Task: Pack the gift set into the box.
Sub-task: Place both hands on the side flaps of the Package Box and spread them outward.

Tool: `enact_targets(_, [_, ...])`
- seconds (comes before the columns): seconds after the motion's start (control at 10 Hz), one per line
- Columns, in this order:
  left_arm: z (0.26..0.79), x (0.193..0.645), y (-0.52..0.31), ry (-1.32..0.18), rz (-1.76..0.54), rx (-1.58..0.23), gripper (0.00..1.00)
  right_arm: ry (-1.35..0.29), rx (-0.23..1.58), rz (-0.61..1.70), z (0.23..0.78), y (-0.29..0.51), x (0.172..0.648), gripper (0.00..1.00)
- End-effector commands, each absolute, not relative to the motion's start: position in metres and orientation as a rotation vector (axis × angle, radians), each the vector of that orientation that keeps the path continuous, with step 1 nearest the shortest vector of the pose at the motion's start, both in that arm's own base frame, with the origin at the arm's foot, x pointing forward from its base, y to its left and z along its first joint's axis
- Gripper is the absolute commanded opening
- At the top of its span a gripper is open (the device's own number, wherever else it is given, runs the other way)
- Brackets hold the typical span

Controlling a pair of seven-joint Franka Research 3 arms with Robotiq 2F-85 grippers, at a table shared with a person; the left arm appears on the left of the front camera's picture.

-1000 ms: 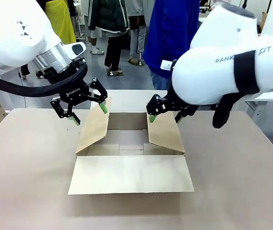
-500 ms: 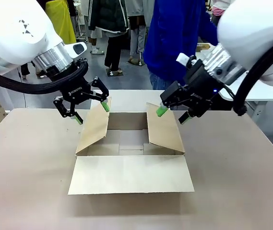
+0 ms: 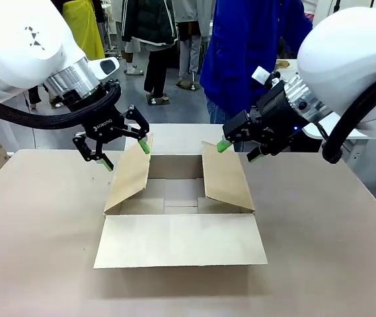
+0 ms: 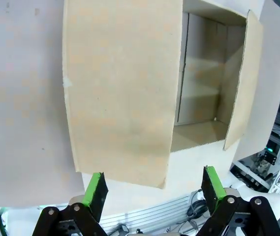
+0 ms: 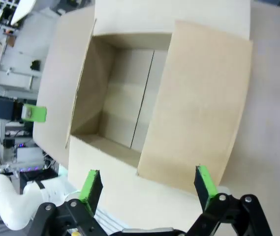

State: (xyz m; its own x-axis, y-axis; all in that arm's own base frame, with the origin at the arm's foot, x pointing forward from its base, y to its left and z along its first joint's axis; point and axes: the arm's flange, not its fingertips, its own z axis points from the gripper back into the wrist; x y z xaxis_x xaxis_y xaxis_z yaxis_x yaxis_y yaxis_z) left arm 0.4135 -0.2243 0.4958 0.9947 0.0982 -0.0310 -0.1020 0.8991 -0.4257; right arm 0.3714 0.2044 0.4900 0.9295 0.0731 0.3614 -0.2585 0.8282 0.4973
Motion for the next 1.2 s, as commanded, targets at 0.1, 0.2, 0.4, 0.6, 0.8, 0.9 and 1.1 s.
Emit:
enact_targets(0.1, [0.495, 0.41, -0.223, -0.007, 0.124, -0.423, 1.0, -0.427, 0.601, 0.192, 0.479, 0.206, 0.367, 1.0])
enact_targets(0.2, [0.495, 0.41, -0.223, -0.007, 0.124, -0.423, 1.0, -0.429, 0.602, 0.192, 0.48, 0.206, 0.367, 1.0])
enact_targets(0.4, [0.496, 0.413, -0.224, 0.009, 0.103, -0.441, 1.0, -0.395, 0.561, 0.169, 0.49, 0.205, 0.372, 1.0])
enact_targets(0.6, [0.504, 0.421, -0.257, -0.025, 0.131, -0.317, 1.0, -0.395, 0.561, 0.169, 0.49, 0.205, 0.372, 1.0])
enact_targets(0.8, [0.504, 0.443, -0.295, -0.043, 0.24, -0.129, 1.0, -0.395, 0.561, 0.169, 0.49, 0.205, 0.372, 1.0])
enact_targets(0.9, [0.493, 0.451, -0.314, -0.057, 0.238, -0.033, 1.0, -0.395, 0.561, 0.169, 0.49, 0.205, 0.372, 1.0])
enact_targets(1.1, [0.47, 0.456, -0.331, -0.143, 0.262, 0.082, 1.0, -0.395, 0.561, 0.169, 0.49, 0.205, 0.372, 1.0])
